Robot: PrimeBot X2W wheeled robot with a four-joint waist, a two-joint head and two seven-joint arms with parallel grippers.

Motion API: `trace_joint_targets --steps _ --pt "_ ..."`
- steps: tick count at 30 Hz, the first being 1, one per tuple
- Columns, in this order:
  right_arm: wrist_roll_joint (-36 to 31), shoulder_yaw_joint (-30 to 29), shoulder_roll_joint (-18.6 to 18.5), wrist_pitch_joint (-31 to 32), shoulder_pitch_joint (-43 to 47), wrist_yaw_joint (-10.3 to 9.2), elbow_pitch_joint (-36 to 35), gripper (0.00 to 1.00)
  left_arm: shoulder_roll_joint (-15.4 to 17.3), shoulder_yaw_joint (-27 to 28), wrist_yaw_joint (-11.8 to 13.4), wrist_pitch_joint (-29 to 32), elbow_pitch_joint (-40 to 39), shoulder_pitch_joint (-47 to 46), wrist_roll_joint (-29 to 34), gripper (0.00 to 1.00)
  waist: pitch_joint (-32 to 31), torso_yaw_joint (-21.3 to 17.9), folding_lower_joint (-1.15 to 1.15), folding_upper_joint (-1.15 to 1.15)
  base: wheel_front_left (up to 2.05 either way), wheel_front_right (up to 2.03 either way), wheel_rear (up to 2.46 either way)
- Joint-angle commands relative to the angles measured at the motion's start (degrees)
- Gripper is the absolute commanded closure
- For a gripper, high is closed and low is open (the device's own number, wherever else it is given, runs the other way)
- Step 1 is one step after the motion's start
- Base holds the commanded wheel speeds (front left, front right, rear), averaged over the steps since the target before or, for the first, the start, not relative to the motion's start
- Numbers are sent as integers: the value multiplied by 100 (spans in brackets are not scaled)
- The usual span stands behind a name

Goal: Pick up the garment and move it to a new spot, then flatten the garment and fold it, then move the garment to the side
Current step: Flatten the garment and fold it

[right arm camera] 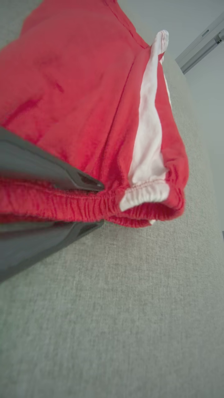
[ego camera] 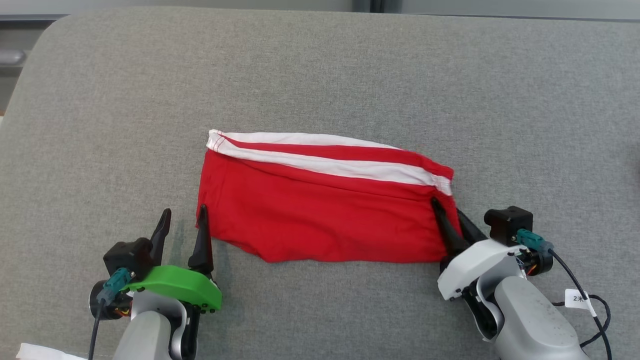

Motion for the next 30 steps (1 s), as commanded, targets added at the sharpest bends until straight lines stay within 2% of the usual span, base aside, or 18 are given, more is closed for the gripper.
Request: trace_joint_targets --steps 1,8,17,20,23,30 --pt "71 -36 -23 99 182 -13 132 100 57 5 -27 4 -22 56 -33 0 -3 -20 0 0 0 0 0" --pt "-97 -701 -63 72 266 -19 -68 100 97 -23 -27 4 -31 153 -38 0 -89 -159 0 0 0 0 0" --pt "-880 -2225 -32 57 334 -12 -435 100 94 -183 -28 4 -12 314 34 0 -303 -468 0 0 0 0 0" --pt "-772 -2491 -21 58 285 -12 -601 100 65 -283 -28 4 1 377 47 0 -379 -534 0 0 0 0 0" --pt "-511 -2280 -17 58 292 -11 -656 100 38 -361 -27 4 15 397 56 0 -434 -553 0 0 0 0 0" --pt "768 -771 -23 58 284 -11 -681 100 3 -555 -27 4 74 435 35 0 -526 -415 0 0 0 0 0"
